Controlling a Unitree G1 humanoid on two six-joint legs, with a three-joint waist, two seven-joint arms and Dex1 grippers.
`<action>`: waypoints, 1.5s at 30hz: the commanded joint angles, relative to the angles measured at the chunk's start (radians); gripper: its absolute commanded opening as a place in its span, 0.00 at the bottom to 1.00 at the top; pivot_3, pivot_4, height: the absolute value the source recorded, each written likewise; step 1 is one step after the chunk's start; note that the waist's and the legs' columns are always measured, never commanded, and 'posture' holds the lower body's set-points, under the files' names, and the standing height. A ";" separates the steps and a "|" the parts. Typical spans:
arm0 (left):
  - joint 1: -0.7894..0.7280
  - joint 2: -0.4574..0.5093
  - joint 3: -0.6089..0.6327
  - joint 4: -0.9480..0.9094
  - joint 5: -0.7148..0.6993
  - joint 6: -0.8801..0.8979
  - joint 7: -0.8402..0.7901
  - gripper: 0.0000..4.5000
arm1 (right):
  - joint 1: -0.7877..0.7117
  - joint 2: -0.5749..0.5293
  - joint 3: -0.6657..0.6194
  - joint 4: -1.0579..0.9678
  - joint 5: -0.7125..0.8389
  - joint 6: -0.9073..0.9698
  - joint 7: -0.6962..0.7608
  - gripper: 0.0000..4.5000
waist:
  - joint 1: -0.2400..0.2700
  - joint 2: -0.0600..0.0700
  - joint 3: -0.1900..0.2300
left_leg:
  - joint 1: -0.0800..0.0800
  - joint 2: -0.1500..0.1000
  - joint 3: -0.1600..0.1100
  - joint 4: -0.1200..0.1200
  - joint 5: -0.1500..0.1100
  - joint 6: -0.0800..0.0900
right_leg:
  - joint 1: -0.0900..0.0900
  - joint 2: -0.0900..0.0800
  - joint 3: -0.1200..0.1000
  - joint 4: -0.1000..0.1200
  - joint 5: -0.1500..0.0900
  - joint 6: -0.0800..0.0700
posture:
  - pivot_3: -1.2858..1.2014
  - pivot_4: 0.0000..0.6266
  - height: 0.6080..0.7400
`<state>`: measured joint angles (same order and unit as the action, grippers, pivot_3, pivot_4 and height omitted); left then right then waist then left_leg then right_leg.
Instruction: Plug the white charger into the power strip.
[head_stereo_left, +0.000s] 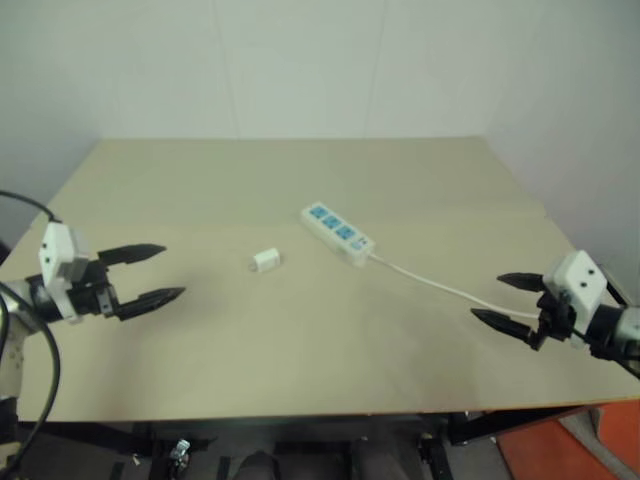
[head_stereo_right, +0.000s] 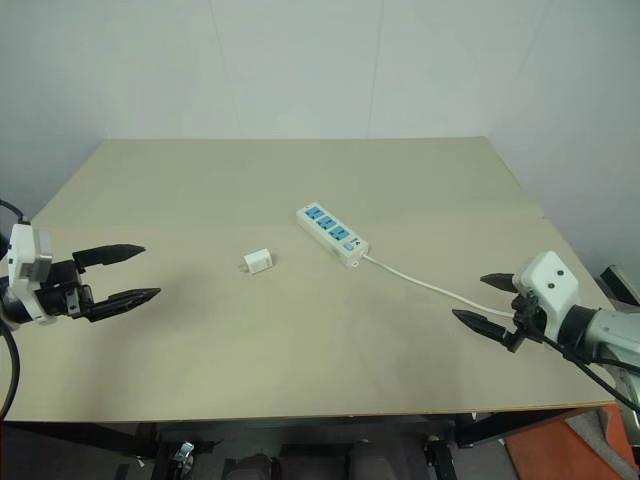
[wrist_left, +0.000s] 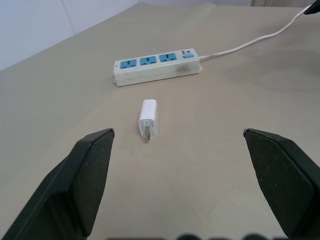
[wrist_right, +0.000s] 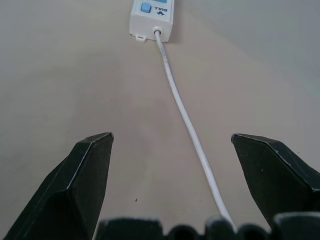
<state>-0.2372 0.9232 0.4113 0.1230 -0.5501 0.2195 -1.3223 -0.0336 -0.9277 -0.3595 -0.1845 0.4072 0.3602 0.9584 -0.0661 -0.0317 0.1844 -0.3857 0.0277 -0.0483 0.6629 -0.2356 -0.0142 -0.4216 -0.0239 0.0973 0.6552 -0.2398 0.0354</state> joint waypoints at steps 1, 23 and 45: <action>-0.003 0.026 0.018 -0.026 -0.007 -0.008 0.000 1.00 | -0.031 0.004 0.008 -0.001 0.002 0.000 -0.007 0.99 | 0.000 0.000 0.000 | 0.000 0.000 0.000 0.000 0.000 0.000 | 0.000 0.000 0.000 0.000 0.000 0.000 | 0.52 0.24 1.00; -0.200 -0.148 -0.215 -0.034 0.053 -0.029 0.095 1.00 | -0.809 0.442 0.370 1.096 -0.286 -0.410 -0.104 0.99 | -0.007 0.000 0.000 | -0.001 0.000 0.000 0.000 0.000 0.000 | -0.002 0.000 0.000 0.001 0.006 -0.009 | 0.52 0.24 1.00; -0.160 -0.212 -0.252 -0.071 0.063 -0.060 0.121 1.00 | -0.888 0.466 0.415 1.294 -0.441 -0.555 -0.085 0.01 | -0.009 0.000 0.000 | 0.001 0.000 -0.001 0.000 0.000 0.000 | 0.000 0.000 0.000 0.002 0.007 -0.009 | 0.52 0.24 1.00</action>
<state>-0.3813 0.7125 0.1633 0.0571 -0.4925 0.1800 -1.2028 -0.9426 -0.4513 0.0366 1.1458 -0.0173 -0.1618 0.8678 -0.0755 -0.0320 0.1843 -0.3850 0.0275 -0.0495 0.6626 -0.2355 -0.0142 -0.4219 -0.0239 0.0968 0.6566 -0.2333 0.0265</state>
